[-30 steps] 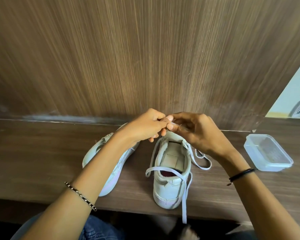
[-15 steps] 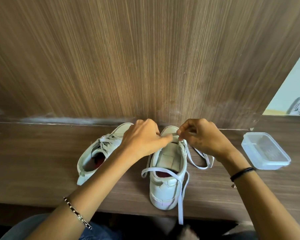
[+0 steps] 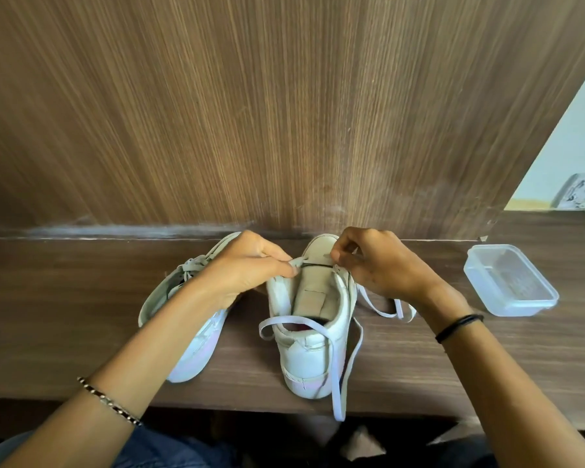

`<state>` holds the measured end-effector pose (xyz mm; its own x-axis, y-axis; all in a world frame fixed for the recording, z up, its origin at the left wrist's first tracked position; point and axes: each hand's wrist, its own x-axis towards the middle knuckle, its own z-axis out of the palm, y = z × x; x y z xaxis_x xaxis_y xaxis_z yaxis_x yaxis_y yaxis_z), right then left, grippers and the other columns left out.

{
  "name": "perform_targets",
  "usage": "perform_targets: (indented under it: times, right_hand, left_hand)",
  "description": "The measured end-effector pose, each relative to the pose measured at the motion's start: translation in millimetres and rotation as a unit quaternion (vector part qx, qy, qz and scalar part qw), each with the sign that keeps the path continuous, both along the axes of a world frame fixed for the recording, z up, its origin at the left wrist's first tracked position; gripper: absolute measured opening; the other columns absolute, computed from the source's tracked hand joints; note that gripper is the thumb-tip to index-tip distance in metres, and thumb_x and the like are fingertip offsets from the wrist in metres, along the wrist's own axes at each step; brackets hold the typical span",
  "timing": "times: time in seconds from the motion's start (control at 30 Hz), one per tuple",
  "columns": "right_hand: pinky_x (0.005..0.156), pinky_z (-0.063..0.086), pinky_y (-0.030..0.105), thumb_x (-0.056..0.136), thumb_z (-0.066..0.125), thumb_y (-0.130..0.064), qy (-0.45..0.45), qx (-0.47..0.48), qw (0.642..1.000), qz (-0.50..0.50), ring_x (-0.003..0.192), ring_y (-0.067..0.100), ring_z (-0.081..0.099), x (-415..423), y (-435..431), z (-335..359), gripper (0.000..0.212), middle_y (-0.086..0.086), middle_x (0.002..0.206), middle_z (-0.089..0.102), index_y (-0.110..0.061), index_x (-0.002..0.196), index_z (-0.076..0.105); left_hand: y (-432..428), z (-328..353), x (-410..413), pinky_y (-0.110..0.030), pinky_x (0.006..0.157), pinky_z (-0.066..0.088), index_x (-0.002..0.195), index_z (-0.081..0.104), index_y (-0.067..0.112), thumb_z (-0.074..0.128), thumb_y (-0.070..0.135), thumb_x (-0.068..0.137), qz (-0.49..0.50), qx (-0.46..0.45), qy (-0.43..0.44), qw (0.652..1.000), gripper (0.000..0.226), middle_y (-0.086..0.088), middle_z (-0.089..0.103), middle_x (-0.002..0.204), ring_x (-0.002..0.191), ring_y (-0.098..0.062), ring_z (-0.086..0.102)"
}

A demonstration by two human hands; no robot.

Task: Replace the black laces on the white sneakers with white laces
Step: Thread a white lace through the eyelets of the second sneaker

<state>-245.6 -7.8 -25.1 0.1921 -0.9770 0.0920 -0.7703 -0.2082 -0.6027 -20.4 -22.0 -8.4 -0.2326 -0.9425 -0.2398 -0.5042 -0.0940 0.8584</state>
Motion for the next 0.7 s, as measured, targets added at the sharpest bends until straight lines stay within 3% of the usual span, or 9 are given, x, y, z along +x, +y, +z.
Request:
perform_targets:
  times: [0.1, 0.27, 0.4, 0.57, 0.7]
  right_hand:
    - [0.074, 0.044, 0.006, 0.102, 0.062, -0.026, -0.047, -0.004, 0.999, 0.006, 0.094, 0.005, 0.063, 4, 2, 3, 0.014, -0.011, 0.095, 0.070, -0.017, 0.104, 0.073]
    - [0.085, 0.052, 0.015, 0.095, 0.073, -0.031, -0.103, 0.021, 0.993, 0.045, 0.094, 0.000, 0.069, 13, 5, 7, 0.011, -0.013, 0.092, 0.077, -0.024, 0.097, 0.081]
    - [0.085, 0.051, 0.010, 0.087, 0.082, -0.028, -0.100, 0.026, 0.992, 0.066, 0.093, -0.005, 0.070, 16, 3, 8, 0.008, -0.017, 0.090, 0.078, -0.024, 0.094, 0.084]
    - [0.079, 0.045, 0.005, 0.089, 0.079, -0.020, -0.086, 0.032, 0.994, 0.065, 0.090, -0.006, 0.067, 8, 3, 8, 0.006, -0.017, 0.083, 0.077, -0.024, 0.087, 0.083]
    - [0.078, 0.048, 0.010, 0.088, 0.078, -0.019, -0.087, 0.064, 0.991, 0.080, 0.087, -0.001, 0.069, 8, 1, 9, 0.007, -0.012, 0.082, 0.077, -0.023, 0.083, 0.081]
  left_hand:
    - [-3, 3, 6, -0.021, 0.059, 0.057, 0.090, 0.081, 0.008, 0.073, 0.001, 0.087, -0.016, 0.043, 0.035, 0.998, 0.011, -0.002, 0.076, 0.075, 0.073, -0.009, 0.073]
    - [-4, 5, 4, -0.024, 0.063, 0.059, 0.093, 0.080, 0.003, 0.069, 0.000, 0.089, -0.031, 0.050, 0.045, 0.997, 0.012, -0.012, 0.078, 0.087, 0.079, -0.013, 0.074]
    - [-4, 3, 2, -0.023, 0.063, 0.058, 0.098, 0.079, 0.000, 0.068, 0.002, 0.089, -0.042, 0.047, 0.039, 0.997, 0.014, -0.020, 0.076, 0.097, 0.079, -0.014, 0.073]
    - [-5, 0, 2, -0.023, 0.062, 0.058, 0.097, 0.078, -0.002, 0.068, 0.001, 0.089, -0.040, 0.048, 0.043, 0.997, 0.013, -0.021, 0.076, 0.095, 0.078, -0.015, 0.075]
    - [-9, -2, 7, -0.034, 0.077, 0.064, 0.102, 0.076, -0.002, 0.071, 0.010, 0.091, -0.061, 0.041, 0.039, 0.997, 0.017, -0.022, 0.075, 0.101, 0.097, -0.032, 0.074]
